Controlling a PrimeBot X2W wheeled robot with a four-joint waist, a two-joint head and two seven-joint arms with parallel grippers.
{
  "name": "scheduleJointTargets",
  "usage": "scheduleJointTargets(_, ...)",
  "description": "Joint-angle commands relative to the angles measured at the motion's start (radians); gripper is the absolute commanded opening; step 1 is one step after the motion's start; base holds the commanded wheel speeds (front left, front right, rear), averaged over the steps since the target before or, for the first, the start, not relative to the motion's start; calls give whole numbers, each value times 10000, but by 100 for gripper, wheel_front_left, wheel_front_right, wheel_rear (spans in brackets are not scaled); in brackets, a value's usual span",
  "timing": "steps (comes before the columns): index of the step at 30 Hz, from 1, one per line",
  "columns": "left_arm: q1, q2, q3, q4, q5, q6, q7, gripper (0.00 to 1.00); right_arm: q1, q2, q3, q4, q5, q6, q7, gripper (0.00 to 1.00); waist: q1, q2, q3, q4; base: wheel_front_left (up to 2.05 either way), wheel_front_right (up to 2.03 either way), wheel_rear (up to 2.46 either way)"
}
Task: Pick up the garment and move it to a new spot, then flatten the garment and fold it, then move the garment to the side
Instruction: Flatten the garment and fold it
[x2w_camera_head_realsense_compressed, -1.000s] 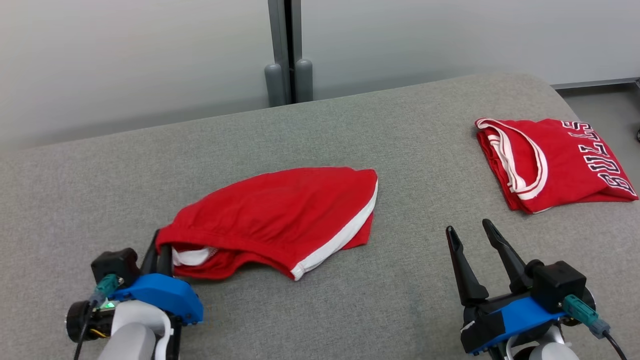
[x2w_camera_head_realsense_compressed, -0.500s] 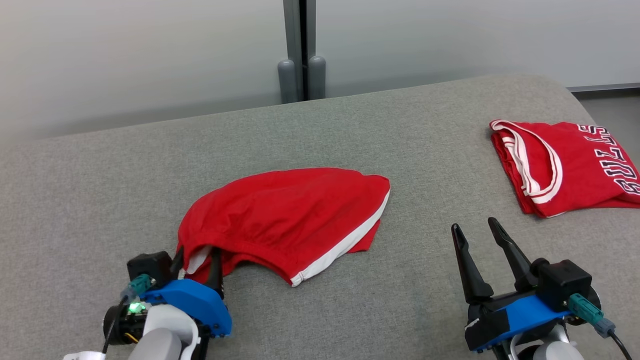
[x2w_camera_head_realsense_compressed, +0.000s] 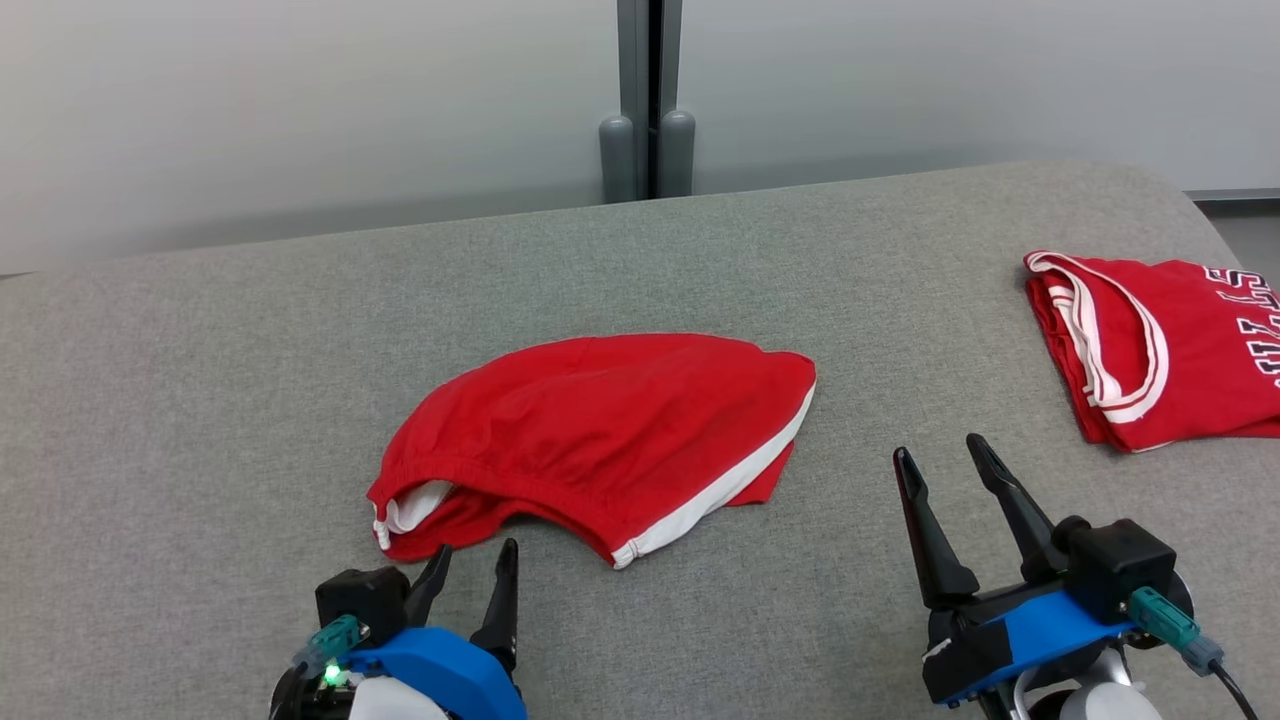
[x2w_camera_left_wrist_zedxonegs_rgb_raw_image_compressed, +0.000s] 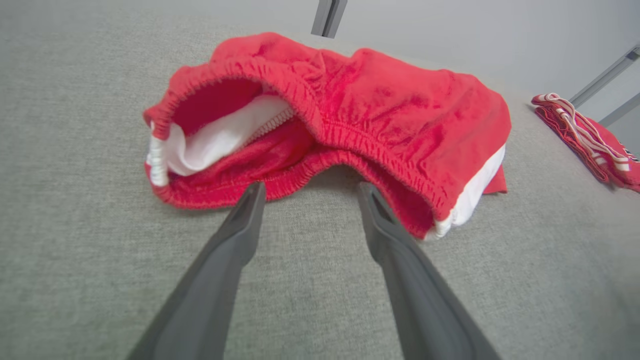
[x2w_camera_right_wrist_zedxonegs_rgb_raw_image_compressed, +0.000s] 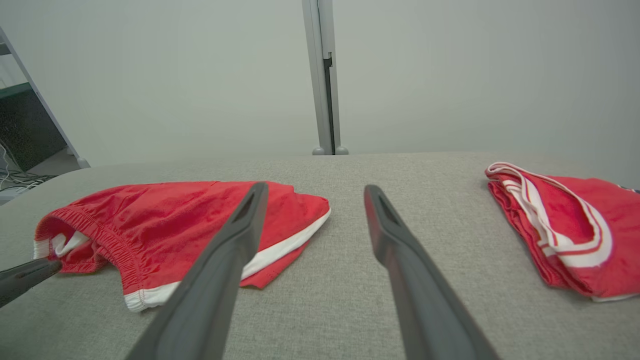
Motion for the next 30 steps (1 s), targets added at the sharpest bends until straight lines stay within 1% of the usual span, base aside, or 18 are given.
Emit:
scheduleJointTargets(1, 100, 34, -84, -295, -34, -51, 160, 100, -18, -2, 7, 5, 36, 2, -31, 100, 0, 0, 15, 14, 0, 0, 0)
scheduleJointTargets(5, 251, -166, -458, -787, -399, -380, 826, 100, -78, 0, 62, 32, 22, 2, -1, 100, 0, 0, 31, -41, 0, 0, 0)
scheduleJointTargets(9, -38, -283, -826, -627, -517, -543, 1559, 100, -167, -2, 158, 53, 51, 2, 8, 100, 0, 0, 45, -222, 0, 0, 0)
scheduleJointTargets(13, -313, -409, -881, -357, -698, -539, 1782, 100, -178, 0, 196, 69, 87, 2, -18, 100, 0, 0, 67, -422, 0, 0, 0)
scheduleJointTargets(18, -719, -543, -708, 316, -1065, -457, 1918, 100, -164, 0, 181, 77, 106, 2, -72, 100, 0, 0, 158, -716, 0, 0, 0)
scheduleJointTargets(24, -1199, -636, -508, 939, -1459, -473, 1981, 100, -225, 0, 112, 77, 160, 4, -159, 100, 0, 0, 371, -868, 0, 0, 0)
scheduleJointTargets(30, -1649, -728, -456, 1356, -2013, -776, 2130, 100, -303, 0, 112, 160, 235, 2, -263, 100, 0, 0, 511, -895, 0, 0, 0)
